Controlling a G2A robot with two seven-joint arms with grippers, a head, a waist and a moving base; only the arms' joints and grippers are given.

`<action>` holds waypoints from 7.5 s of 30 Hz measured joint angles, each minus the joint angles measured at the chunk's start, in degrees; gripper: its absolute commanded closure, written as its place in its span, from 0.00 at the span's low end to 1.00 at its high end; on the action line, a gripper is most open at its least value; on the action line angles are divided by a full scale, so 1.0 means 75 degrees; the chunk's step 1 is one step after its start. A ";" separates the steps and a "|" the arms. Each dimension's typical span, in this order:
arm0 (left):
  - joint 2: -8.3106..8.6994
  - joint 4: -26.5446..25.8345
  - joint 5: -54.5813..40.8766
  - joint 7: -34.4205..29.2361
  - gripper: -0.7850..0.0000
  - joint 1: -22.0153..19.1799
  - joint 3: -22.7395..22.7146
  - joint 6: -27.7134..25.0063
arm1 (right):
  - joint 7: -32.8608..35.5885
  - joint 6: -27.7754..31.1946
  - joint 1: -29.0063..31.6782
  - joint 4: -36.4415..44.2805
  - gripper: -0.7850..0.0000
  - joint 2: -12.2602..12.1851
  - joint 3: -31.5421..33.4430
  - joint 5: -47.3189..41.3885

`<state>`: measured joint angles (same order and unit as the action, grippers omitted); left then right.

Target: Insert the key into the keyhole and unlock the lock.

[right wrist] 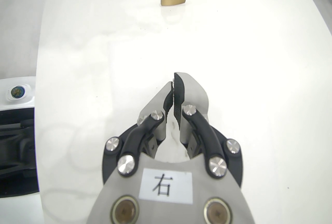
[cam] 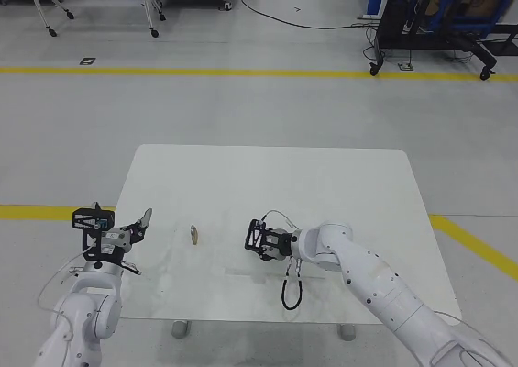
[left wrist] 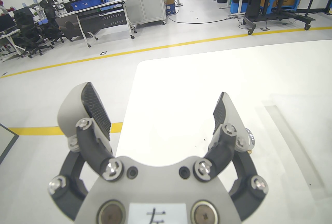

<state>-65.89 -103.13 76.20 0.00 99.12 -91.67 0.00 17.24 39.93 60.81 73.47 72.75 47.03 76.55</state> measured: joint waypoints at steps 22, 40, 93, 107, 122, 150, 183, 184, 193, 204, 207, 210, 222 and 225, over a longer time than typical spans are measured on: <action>-0.0257 -0.0136 0.3430 -0.2174 0.00 -0.1650 0.3291 -0.0987 | 0.0000 0.0000 0.0000 0.0000 1.00 0.0000 0.0000 0.0000; -0.0421 0.1683 0.3608 -0.2914 0.00 -0.2775 0.3850 -0.1920 | -0.0006 -0.0003 0.0006 -0.0007 1.00 -0.0004 0.0006 0.0001; -0.0280 0.0552 0.0153 -0.1290 0.00 -0.1833 0.0846 -0.2297 | -0.0817 -0.0300 0.0824 0.0845 1.00 -0.0305 0.0984 -0.0384; -0.0278 0.0579 -0.0493 -0.0931 0.00 -0.1734 0.0769 -0.2735 | -0.1296 0.1146 0.0501 -0.0209 1.00 -0.0273 0.1199 -0.2081; -0.0271 0.0921 -0.2513 -0.0675 0.00 -0.1681 0.0489 -0.3769 | -0.0764 0.2406 -0.0330 -0.1858 1.00 -0.0145 0.0854 -0.5233; 0.0065 0.3003 -1.1662 -0.6889 0.09 -0.3375 0.1951 -0.6181 | 0.3874 0.2410 -0.0814 -0.2050 1.00 -0.0032 -0.0429 -1.4201; 0.0121 0.2996 -1.0497 -0.6107 0.67 -0.3640 0.2730 -0.5849 | 0.3873 0.2410 -0.1220 -0.3196 1.00 0.0823 -0.0021 -1.3033; 0.0125 0.2996 -1.0488 -0.6103 0.68 -0.3643 0.2742 -0.5850 | 0.3873 0.2410 -0.1216 -0.3201 1.00 0.0827 -0.0005 -1.3033; 0.0166 0.3009 -1.0426 -0.6021 1.00 -0.3666 0.2800 -0.5804 | 0.3873 0.2410 -0.1189 -0.3219 1.00 0.0861 0.0090 -1.2951; 0.0218 0.2988 -1.0212 -0.5767 1.00 -0.3655 0.2789 -0.5717 | 0.3873 0.2410 -0.1126 -0.3186 0.00 0.0862 0.0218 -1.2824; 0.0237 0.2989 -1.0262 -0.5711 1.00 -0.3650 0.2747 -0.5722 | 0.3873 0.2410 -0.1084 -0.3144 0.00 0.0854 0.0287 -1.2795; 0.0273 0.3026 -1.0355 -0.5645 1.00 -0.3641 0.2598 -0.5691 | 0.3832 0.2410 -0.1077 -0.3167 0.00 0.0817 0.0554 -1.2702; 0.0323 0.2896 -0.9932 -0.5444 1.00 -0.3588 0.2397 -0.5522 | 0.3825 0.2358 -0.1060 -0.3131 0.00 0.0809 0.0528 -1.2640; 0.0406 0.2816 -0.9695 -0.5867 1.00 -0.3536 0.2270 -0.5535 | 0.4121 0.1998 -0.1076 -0.3049 0.00 0.0671 0.0651 -1.2063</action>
<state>-62.85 -82.01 3.49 -44.00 72.60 -74.65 -41.51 48.15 54.91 52.74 50.60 77.78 51.91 -13.93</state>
